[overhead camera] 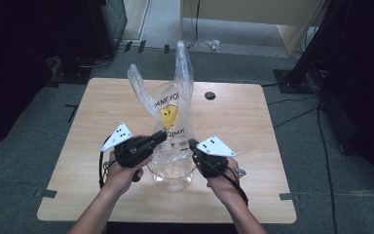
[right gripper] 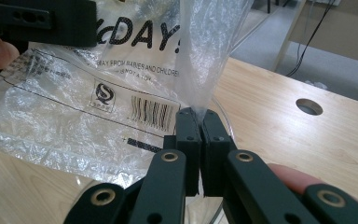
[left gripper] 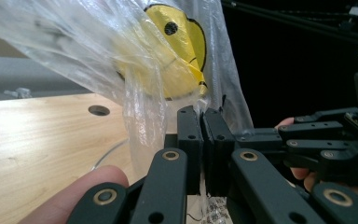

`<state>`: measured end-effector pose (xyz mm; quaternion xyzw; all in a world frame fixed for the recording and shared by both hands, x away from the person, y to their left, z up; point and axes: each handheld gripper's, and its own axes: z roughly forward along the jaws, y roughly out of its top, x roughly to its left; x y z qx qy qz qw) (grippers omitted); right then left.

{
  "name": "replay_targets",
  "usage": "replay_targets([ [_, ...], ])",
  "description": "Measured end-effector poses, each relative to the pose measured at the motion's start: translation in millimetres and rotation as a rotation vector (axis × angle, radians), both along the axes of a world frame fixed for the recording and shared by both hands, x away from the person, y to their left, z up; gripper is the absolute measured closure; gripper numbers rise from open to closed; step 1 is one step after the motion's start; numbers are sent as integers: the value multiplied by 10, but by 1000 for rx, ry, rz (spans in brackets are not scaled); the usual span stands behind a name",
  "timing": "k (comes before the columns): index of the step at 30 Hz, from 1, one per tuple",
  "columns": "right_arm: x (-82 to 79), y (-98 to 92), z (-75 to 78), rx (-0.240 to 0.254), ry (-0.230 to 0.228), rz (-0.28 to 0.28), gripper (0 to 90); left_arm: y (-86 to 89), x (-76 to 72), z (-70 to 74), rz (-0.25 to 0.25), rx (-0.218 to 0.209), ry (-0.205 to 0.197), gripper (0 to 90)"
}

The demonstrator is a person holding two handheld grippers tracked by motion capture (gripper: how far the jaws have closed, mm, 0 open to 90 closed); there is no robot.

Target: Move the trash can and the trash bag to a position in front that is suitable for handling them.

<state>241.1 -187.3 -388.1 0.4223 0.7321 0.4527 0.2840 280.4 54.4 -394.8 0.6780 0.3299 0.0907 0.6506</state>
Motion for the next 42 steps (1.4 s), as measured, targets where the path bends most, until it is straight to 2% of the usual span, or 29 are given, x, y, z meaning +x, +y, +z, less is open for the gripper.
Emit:
replay_targets([
  [3,8,-13,-20,2,7,-1,878,4,12,-31,-20,8,3,873],
  [5,13,-23,-28,2,9,-3,877,9,21,-43,-40,-12,13,873],
  [7,13,-28,-32,0,8,-8,878,2,17,-42,-55,-10,3,871],
  [8,12,-33,-29,-2,-3,-20,878,-13,7,-25,-84,-14,-5,867],
  [11,14,-45,-19,5,-10,-33,878,-30,-4,16,-102,0,-17,866],
  [14,9,-69,2,16,-24,-51,878,-49,-11,80,-133,-8,-13,862],
  [15,0,-81,17,18,-35,-59,878,-54,-13,93,-138,8,-19,859],
  [19,-7,-87,10,15,-40,-67,878,-69,0,57,-85,89,-48,857],
  [21,-8,-82,-13,8,-36,-57,877,-51,7,20,-53,110,-54,851],
  [22,-19,-72,-36,19,-20,-31,876,-31,0,-8,-37,110,-55,843],
  [23,-19,-72,-36,19,-20,-31,876,-31,0,-8,-37,110,-55,833],
  [25,-31,-63,-56,27,-4,8,852,-18,-16,-26,-14,133,-75,822],
  [26,-34,-60,-68,44,22,56,806,-14,-24,-32,-5,143,-84,819],
  [28,-36,-64,-68,54,31,71,782,-4,-41,-39,6,158,-92,815],
  [31,-36,-92,-44,79,33,114,636,5,-75,-46,17,181,-108,814],
  [33,-27,-118,-11,108,39,137,522,3,-104,-53,17,219,-127,799],
  [34,-11,-129,24,127,43,152,460,-8,-133,-60,9,252,-151,796],
  [36,-1,-128,38,129,44,158,444,-17,-146,-64,6,265,-165,796],
  [37,9,-121,49,129,46,154,445,-23,-157,-68,4,277,-176,797],
  [38,33,-97,50,117,42,141,529,-25,-162,-69,0,282,-183,798],
  [39,33,-97,50,117,42,141,529,-25,-165,-70,-5,282,-185,798],
  [42,46,-43,7,72,35,109,774,-13,-164,-76,-25,271,-188,760],
])
